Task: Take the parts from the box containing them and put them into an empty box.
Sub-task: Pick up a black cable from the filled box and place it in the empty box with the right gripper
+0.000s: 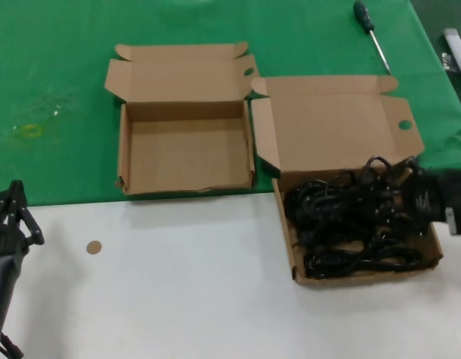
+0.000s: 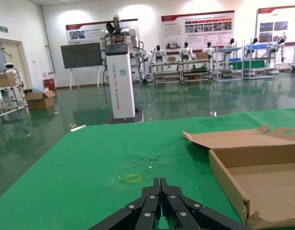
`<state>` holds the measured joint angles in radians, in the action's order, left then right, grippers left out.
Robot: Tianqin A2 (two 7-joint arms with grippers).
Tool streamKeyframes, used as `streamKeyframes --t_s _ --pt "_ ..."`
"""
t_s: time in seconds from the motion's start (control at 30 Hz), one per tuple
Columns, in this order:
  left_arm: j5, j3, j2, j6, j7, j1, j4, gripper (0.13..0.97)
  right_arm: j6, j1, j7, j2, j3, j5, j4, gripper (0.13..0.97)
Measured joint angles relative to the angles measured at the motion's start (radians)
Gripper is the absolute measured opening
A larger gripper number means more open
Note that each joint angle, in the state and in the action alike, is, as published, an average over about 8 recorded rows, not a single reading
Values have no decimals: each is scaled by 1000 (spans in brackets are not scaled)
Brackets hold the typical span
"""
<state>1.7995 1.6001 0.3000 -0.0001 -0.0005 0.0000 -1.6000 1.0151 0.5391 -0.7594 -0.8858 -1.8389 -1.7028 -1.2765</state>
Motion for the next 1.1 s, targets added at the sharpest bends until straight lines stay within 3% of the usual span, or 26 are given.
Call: streamKeyframes --t_s 0.2,0.5,1.1 --pt "0 0 0 0 0 0 0 152 25 63 97 -5 -2 1 0 227" --pt "0 0 0 0 0 0 0 152 24 209 152 52 -22 32 52 226" --pt "0 0 0 0 0 0 0 152 -100 330 221 345 -150 132 112 225"
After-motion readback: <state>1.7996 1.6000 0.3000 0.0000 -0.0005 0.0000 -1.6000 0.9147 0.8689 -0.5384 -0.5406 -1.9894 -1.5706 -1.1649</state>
